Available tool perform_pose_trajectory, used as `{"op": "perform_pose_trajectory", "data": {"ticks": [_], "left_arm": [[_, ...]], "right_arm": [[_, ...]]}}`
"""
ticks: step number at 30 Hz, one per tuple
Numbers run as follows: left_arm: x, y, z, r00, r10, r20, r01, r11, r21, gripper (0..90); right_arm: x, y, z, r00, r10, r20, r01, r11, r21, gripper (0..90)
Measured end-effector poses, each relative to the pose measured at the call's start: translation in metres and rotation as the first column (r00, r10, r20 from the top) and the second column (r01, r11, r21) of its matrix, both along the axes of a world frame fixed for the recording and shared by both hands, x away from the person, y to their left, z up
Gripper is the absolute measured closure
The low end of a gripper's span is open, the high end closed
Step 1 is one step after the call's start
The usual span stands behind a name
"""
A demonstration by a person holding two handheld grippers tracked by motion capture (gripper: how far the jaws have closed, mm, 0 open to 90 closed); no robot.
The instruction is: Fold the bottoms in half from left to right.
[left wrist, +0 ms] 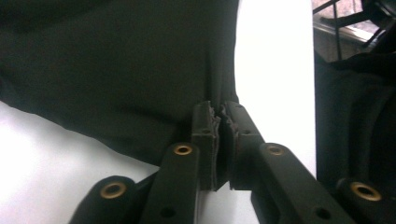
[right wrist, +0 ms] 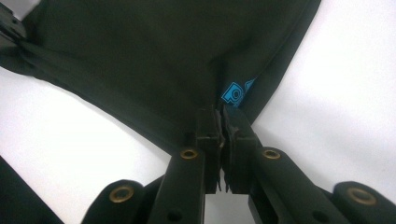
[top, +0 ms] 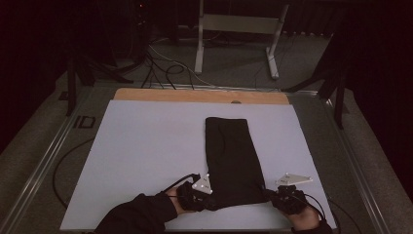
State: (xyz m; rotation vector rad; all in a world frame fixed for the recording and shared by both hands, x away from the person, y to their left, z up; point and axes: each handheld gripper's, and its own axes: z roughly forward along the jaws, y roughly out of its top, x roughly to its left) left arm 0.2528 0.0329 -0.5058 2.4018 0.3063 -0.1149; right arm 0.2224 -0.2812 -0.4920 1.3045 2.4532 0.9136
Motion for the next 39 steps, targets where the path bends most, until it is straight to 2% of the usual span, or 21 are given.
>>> {"op": "perform_pose_trajectory", "data": {"ticks": [6, 11, 15, 18, 21, 26, 28, 29, 30, 32, 34, 39], "left_arm": [[-0.003, -0.002, -0.002, 0.9991, -0.040, -0.012, 0.039, 0.9992, -0.005, 76.0], [-0.003, -0.002, -0.002, 0.9985, -0.049, -0.026, 0.049, 0.9988, -0.006, 74.9], [-0.003, -0.001, 0.001, 0.9988, -0.047, -0.015, 0.047, 0.9988, -0.018, 68.5], [-0.003, 0.002, 0.004, 0.9989, -0.045, -0.008, 0.045, 0.9975, -0.055, 57.8], [-0.002, 0.004, 0.006, 0.9991, -0.042, 0.000, 0.042, 0.9965, -0.072, 51.2], [0.000, 0.007, 0.010, 0.9999, -0.011, -0.003, 0.010, 0.9949, -0.100, 36.4], [0.000, 0.007, 0.011, 1.0000, -0.001, 0.001, 0.001, 0.9948, -0.102, 27.5], [0.000, 0.007, 0.012, 0.9999, 0.014, 0.004, -0.014, 0.9941, -0.108, 27.5], [0.001, 0.007, 0.013, 0.9997, 0.024, 0.004, -0.023, 0.9937, -0.110, 17.9], [0.002, 0.008, 0.014, 0.9992, 0.040, -0.003, -0.040, 0.9918, -0.121, 13.5], [0.003, 0.009, 0.014, 0.9990, 0.042, -0.017, -0.044, 0.9913, -0.124, 4.3], [0.009, 0.017, 0.015, 0.9959, 0.085, -0.033, -0.089, 0.9847, -0.150, 1.2]], "right_arm": [[0.002, 0.001, -0.006, 0.9992, 0.003, -0.040, -0.005, 0.999, -0.035, 84.3], [0.001, 0.001, -0.007, 0.9995, 0.002, -0.031, -0.004, 0.999, -0.052, 79.2], [0.001, 0.000, -0.004, 0.9996, -0.021, -0.019, 0.019, 0.998, -0.059, 70.3], [0.000, 0.000, -0.001, 0.9998, -0.015, 0.012, 0.015, 0.999, -0.034, 59.7], [-0.001, 0.004, 0.002, 0.9990, 0.009, 0.045, -0.008, 1.000, -0.014, 47.7], [0.000, 0.008, 0.004, 0.9976, 0.025, 0.065, -0.026, 1.000, 0.012, 30.6], [0.000, 0.008, 0.005, 0.9976, 0.021, 0.066, -0.023, 0.999, 0.024, 29.1], [0.001, 0.008, 0.005, 0.9971, 0.020, 0.074, -0.023, 0.999, 0.035, 27.1], [0.003, 0.007, 0.006, 0.9966, 0.014, 0.081, -0.019, 0.998, 0.059, 22.4], [0.005, 0.007, 0.006, 0.9954, 0.028, 0.091, -0.035, 0.996, 0.079, 16.2], [0.007, 0.010, 0.006, 0.9948, 0.031, 0.097, -0.041, 0.994, 0.097, 13.8], [0.012, 0.016, 0.007, 0.9888, 0.045, 0.142, -0.059, 0.994, 0.096, 9.7]]}}
